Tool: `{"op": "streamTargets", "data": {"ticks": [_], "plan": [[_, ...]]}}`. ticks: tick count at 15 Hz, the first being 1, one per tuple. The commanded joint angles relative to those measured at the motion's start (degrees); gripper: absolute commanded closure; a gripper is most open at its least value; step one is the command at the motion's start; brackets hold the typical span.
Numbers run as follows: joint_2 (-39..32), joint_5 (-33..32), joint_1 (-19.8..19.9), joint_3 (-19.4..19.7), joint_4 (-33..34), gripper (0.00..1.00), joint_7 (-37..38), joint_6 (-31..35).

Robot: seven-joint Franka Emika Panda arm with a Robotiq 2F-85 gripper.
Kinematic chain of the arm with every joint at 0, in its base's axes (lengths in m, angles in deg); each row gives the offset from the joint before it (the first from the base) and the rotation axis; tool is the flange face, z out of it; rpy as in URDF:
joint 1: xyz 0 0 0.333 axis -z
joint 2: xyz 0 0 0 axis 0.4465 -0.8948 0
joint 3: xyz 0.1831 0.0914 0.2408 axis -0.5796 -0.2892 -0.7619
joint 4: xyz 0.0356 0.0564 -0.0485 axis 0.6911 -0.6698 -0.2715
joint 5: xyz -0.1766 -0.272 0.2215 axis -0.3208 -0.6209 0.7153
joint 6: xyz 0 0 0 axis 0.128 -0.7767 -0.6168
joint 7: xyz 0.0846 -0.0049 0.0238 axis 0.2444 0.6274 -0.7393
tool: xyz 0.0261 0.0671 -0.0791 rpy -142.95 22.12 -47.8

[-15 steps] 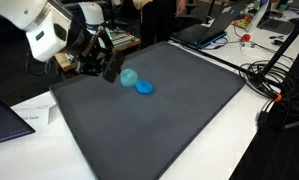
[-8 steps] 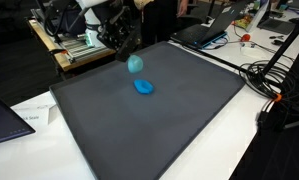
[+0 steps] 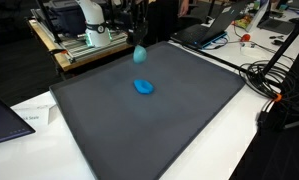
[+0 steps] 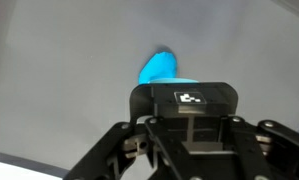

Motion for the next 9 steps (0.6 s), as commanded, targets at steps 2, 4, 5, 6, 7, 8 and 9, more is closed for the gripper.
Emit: {"op": "streamTargets", "data": {"ticks": [2, 4, 5, 6, 7, 8, 9], "plan": [[1.1, -1.0, -1.5, -0.5, -1.1, 0.53, 0.6, -0.1], [0.9, -1.0, -1.4, -0.5, -1.0, 0.53, 0.7, -0.1], [0.7, -1.0, -1.3, -0.4, -1.0, 0.53, 0.7, -0.1], [0.6, -1.0, -1.2, -0.3, -1.0, 0.53, 0.6, -0.1], [0.6, -1.0, -1.1, -0.3, -1.0, 0.53, 0.6, -0.1], [0.6, -1.0, -1.1, -0.3, -1.0, 0.53, 0.6, -0.1], [0.6, -1.0, -1.1, -0.3, -1.0, 0.53, 0.6, -0.1]]}}
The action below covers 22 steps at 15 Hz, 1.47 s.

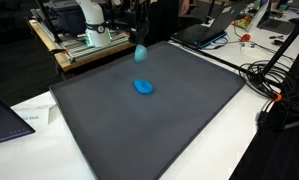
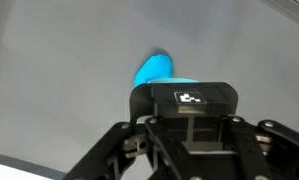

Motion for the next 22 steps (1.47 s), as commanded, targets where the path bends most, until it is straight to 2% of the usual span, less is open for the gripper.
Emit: {"op": "streamTargets", "data": {"ticks": [1, 5, 8, 12, 17, 22], "plan": [[0.2, -1.8, -0.5, -0.2, 0.2, 0.78, 2.6, 0.4], [3.9, -8.3, -3.1, -1.9, -2.3, 0.78, 12.6, 4.6], [5.6, -10.9, -4.4, -2.8, -4.0, 0.78, 18.1, 5.5], [6.4, -8.2, -4.7, -2.9, -7.1, 0.78, 21.1, 6.1], [6.7, -4.3, -4.8, -2.9, -13.5, 0.78, 23.6, 14.9], [6.5, 2.3, -4.3, -2.3, -18.3, 0.78, 23.3, 22.4]]}}
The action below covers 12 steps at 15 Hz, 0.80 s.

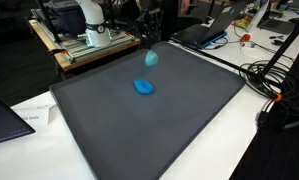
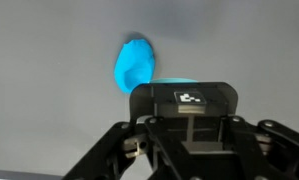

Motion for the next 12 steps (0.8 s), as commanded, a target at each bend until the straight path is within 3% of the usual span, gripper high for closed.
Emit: {"op": "streamTargets", "data": {"ticks": [1, 2, 3, 8, 9, 12], "plan": [[2.4, 3.4, 0.5, 0.5, -4.3, 0.78, 0.5, 5.0], [2.6, 3.9, 0.6, 0.6, -4.8, 0.78, -0.9, 5.6], [0.1, 1.9, 0.3, 0.3, -2.1, 0.53, 0.1, 3.7], [0.4, 2.4, 0.5, 0.5, -2.9, 0.53, 0.1, 4.6], [0.2, 2.7, 0.3, 0.2, -2.6, 0.78, 1.4, 6.5], [-0.6, 1.7, -0.1, -0.1, -2.2, 0.78, 4.3, 10.8]]}}
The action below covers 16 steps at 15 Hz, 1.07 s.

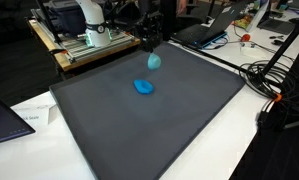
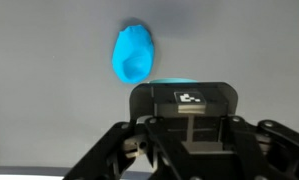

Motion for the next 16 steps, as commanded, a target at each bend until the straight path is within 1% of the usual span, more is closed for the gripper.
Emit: {"op": "streamTargets", "data": {"ticks": [1, 5, 7, 12, 16], "plan": [[-0.8, -0.8, -0.4, -0.5, 0.5, 0.78, 3.9, 4.9], [-1.1, -1.7, -0.6, -0.6, 0.4, 0.78, 6.4, 8.4], [-1.1, -1.7, -0.5, -0.6, 0.6, 0.78, 6.6, 8.1], [0.3, -4.2, 0.1, 0.1, 1.7, 0.78, 4.9, 2.8], [0.3, -5.4, 0.2, 0.1, 5.1, 0.78, 1.4, -4.6]]}}
